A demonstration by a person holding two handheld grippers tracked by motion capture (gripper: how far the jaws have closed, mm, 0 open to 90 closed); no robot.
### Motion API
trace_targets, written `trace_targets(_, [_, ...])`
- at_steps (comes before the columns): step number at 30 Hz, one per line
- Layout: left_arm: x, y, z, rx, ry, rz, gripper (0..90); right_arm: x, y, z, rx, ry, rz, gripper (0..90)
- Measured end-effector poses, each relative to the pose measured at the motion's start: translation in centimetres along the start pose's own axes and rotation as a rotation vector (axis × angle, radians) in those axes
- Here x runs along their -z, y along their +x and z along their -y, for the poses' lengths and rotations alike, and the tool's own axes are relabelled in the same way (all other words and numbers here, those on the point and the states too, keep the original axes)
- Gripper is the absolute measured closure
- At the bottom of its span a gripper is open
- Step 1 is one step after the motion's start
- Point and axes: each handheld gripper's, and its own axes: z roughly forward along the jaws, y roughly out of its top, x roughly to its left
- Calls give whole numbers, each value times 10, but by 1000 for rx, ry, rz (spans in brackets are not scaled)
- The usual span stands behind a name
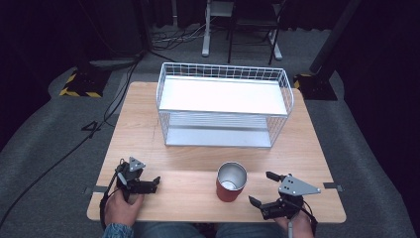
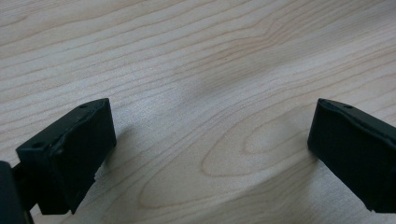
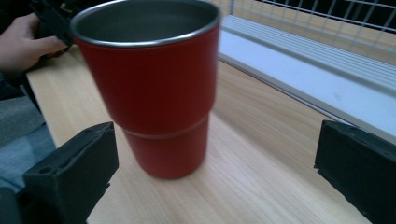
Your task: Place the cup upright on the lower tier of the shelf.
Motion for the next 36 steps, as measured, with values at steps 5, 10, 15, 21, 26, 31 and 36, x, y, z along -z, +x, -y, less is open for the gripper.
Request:
trace_targets(5, [0, 0, 0, 0, 0, 0, 12, -10, 11, -1, 9, 10, -46, 0])
trace_targets(10, [0, 0, 0, -1, -1, 0, 13, -18, 15, 0, 12, 16, -73, 0])
trace_targets(15, [1, 0, 1, -7, 1, 1, 12, -31, 22, 1, 21, 32, -118, 0])
trace_targets(21, [2, -1, 2, -10, 0, 5, 12, -43, 26, 4, 27, 48, -141, 0])
trace_targets(26, [2, -1, 2, -10, 0, 5, 12, -53, 27, 7, 18, 59, -134, 0])
trace_targets(31, [2, -1, 2, -10, 0, 5, 13, -70, 25, 9, 13, 72, -113, 0])
trace_targets(36, [2, -1, 2, -10, 0, 5, 12, -79, 25, 9, 8, 83, -97, 0])
